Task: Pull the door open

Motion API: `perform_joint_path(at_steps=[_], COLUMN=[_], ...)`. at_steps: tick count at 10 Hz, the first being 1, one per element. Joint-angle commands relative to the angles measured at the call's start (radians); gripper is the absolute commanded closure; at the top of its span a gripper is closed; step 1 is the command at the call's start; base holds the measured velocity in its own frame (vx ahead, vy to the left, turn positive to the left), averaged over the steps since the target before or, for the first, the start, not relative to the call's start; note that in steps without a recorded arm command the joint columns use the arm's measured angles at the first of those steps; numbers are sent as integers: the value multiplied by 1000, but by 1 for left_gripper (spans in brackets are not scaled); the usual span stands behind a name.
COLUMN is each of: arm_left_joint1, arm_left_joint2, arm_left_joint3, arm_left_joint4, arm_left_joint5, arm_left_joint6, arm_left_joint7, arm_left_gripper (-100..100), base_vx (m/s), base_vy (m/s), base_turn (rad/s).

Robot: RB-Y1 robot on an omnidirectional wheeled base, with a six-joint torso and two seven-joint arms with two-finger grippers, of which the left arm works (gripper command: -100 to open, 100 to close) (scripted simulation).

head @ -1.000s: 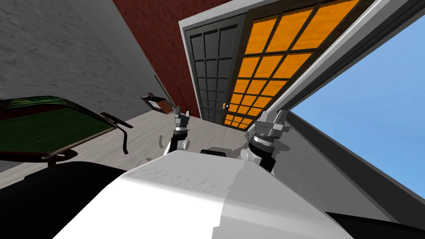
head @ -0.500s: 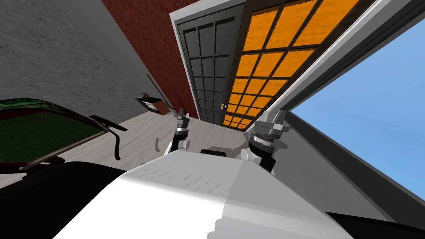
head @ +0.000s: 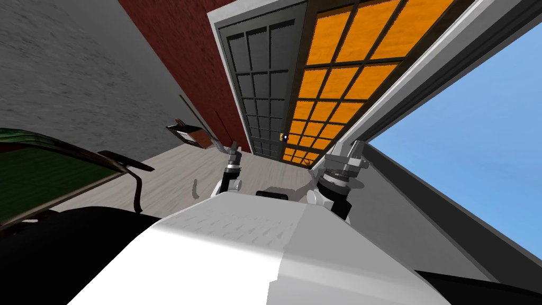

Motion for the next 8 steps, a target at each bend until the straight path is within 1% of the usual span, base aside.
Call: perform_joint_path(at_steps=[1, 8], arm_left_joint1=[-7, -33], arm_left_joint2=[5, 21], arm_left_joint3=[10, 53], arm_left_joint4=[32, 182], arm_left_joint5=[-8, -47], arm_left_joint6=[-9, -56], arm_left_joint7=[-34, -186], arm_left_gripper=[-100, -100], base_vx=[108, 103], base_vy=[-54, -44], base_turn=[-51, -58])
